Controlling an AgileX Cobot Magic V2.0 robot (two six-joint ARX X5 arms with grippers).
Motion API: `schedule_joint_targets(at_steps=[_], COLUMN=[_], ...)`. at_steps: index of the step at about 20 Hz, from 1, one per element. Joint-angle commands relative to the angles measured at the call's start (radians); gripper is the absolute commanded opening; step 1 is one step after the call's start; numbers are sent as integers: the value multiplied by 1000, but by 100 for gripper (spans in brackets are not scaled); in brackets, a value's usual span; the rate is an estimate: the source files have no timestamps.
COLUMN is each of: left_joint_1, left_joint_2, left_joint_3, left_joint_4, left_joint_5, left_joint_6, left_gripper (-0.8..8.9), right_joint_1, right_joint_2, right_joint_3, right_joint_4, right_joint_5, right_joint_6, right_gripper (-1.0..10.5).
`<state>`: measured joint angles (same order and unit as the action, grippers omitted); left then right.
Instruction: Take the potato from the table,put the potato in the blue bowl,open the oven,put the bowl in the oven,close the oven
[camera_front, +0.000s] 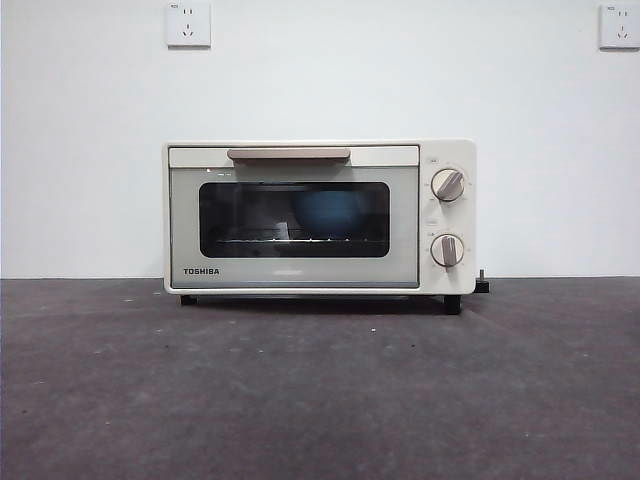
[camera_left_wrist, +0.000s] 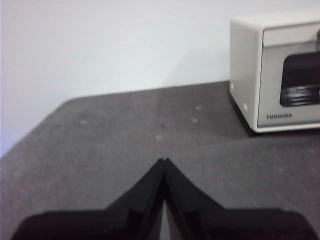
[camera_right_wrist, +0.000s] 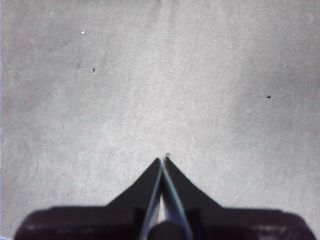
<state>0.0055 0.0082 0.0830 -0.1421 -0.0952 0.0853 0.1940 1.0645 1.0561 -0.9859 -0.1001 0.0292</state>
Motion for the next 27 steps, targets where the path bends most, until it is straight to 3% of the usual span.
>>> schedule_joint_targets(at_steps=[1, 4, 6, 14, 23, 27], left_joint_1=[5, 4, 5, 4, 4, 4], left_joint_2=[-4, -4, -4, -4, 8, 8], left_joint_3=[-25, -76, -76, -76, -76, -76], left_joint_4=[16, 42, -27, -24, -24, -24], left_joint_5=[43, 116, 109, 122, 122, 122], left_joint_6=[-51, -78, -82, -113, -113, -113], left_gripper=[-4, -4, -4, -4, -4, -4], right_joint_1=[-2, -2, -2, -2, -2, -8], right_joint_2=[0, 0, 0, 0, 0, -78], right_joint_3=[-11, -11, -11, -11, -11, -29], right_joint_4=[26, 72, 109, 260, 290, 296], right_joint_5=[4, 4, 4, 4, 4, 47], right_joint_6=[-6, -6, -6, -6, -6, -6], right_gripper=[1, 1, 1, 1, 1, 1])
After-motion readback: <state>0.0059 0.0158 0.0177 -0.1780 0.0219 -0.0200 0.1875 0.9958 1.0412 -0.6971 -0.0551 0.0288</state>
